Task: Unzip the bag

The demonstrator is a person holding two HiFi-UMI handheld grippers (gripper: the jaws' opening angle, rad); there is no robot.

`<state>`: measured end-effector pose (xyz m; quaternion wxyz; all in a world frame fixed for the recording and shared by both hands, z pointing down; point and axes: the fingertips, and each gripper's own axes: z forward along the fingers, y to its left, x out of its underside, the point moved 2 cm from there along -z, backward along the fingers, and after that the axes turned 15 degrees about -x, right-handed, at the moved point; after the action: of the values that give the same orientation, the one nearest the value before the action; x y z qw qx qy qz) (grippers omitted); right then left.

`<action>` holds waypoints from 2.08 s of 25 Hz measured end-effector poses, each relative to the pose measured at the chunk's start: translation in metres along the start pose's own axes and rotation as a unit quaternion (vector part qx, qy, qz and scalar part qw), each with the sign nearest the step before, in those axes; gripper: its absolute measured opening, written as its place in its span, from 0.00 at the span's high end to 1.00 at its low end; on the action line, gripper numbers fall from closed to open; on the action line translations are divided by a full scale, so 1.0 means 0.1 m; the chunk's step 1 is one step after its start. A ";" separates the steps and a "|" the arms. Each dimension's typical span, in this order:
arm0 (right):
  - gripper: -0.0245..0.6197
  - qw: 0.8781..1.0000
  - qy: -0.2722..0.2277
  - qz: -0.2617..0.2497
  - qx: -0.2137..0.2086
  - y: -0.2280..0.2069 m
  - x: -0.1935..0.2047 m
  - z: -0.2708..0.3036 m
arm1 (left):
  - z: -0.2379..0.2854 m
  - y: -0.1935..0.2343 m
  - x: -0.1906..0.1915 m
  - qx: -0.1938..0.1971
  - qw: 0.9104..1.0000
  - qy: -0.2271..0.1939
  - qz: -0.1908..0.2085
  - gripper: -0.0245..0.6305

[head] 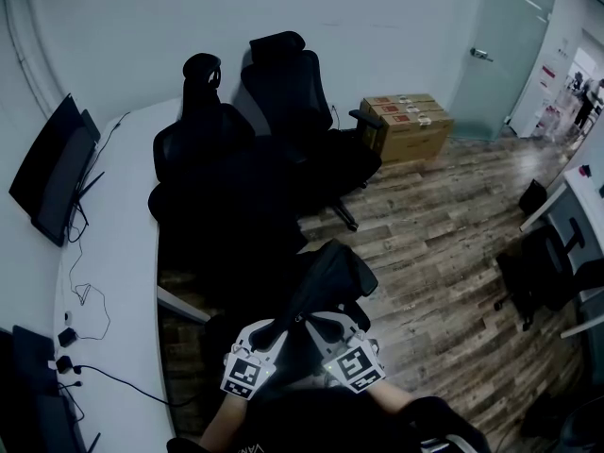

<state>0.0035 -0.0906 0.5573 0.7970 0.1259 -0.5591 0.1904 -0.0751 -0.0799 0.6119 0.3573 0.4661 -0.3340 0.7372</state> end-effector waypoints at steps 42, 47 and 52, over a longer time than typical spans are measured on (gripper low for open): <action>0.89 0.987 0.029 -0.148 0.057 -0.71 -0.34 -0.08 | 0.20 0.13 -0.11 -0.006 1.000 0.005 -0.014 0.80; 0.89 0.965 0.063 -0.247 0.062 -0.62 -0.45 -0.13 | 0.21 0.12 -0.12 0.000 1.000 0.008 -0.026 0.80; 0.89 0.966 0.061 -0.242 0.062 -0.70 -0.48 -0.12 | 0.23 0.13 -0.14 0.002 1.000 0.012 -0.028 0.80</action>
<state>0.0301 -0.1561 0.5093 0.8429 0.2942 -0.4492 0.0338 -0.0713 -0.1094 0.6044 0.3808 0.4666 -0.3155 0.7333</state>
